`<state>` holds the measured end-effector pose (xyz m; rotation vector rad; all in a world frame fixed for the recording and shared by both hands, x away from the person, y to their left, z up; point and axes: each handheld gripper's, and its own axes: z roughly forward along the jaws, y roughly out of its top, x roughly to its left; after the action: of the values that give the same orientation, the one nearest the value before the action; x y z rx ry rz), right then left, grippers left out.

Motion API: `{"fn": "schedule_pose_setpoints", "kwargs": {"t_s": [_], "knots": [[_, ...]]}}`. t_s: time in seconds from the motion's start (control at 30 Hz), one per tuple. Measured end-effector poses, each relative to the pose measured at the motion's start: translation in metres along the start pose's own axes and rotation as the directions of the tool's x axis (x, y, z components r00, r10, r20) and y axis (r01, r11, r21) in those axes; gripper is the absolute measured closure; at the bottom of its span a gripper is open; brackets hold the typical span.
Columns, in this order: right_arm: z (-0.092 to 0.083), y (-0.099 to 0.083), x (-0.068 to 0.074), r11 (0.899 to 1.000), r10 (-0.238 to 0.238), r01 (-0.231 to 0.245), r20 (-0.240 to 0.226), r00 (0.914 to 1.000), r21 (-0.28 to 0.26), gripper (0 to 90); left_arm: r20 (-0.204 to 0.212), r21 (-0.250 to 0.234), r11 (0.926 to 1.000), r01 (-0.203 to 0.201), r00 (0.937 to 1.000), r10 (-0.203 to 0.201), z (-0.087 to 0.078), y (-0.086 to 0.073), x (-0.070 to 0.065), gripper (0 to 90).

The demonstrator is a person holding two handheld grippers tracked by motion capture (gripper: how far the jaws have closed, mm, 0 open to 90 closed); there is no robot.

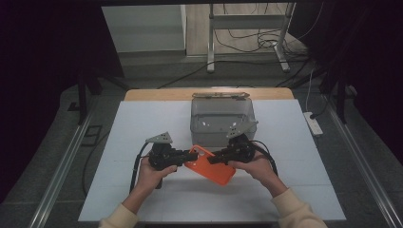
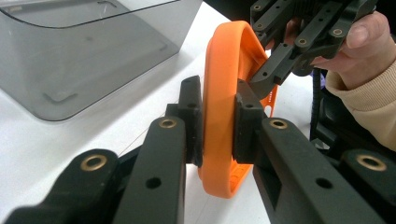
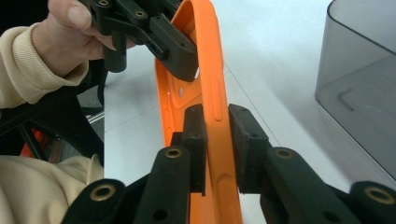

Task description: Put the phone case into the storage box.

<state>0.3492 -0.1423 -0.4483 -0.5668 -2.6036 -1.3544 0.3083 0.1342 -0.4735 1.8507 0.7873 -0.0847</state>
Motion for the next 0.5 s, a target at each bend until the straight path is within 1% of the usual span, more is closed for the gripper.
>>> {"fn": "schedule_pose_setpoints", "kwargs": {"t_s": [0.1,0.2,0.37,0.5], "knots": [[0.0001,0.0007,0.0018,1.000,-0.015,0.015,0.005,0.9999,0.008,78.4,0.006,0.010,0.9999,-0.004,1.0000,0.004,0.0002,-0.0005,0.0011,76.7],[0.0004,0.0012,0.0039,0.999,-0.032,0.032,0.009,0.9994,0.014,79.1,0.011,0.009,0.9999,-0.007,0.9999,0.007,0.0001,-0.0011,0.0026,75.1],[0.0001,0.0035,0.0079,0.999,-0.050,0.049,0.023,0.9985,0.015,79.5,-0.012,-0.018,0.9994,-0.030,0.9995,0.029,0.0001,-0.0013,0.0009,67.7],[-0.0020,0.0039,0.0084,0.998,-0.054,0.053,0.041,0.9977,0.016,79.6,-0.028,-0.023,0.9991,-0.034,0.9990,0.034,0.0000,-0.0012,0.0009,57.6]]}}
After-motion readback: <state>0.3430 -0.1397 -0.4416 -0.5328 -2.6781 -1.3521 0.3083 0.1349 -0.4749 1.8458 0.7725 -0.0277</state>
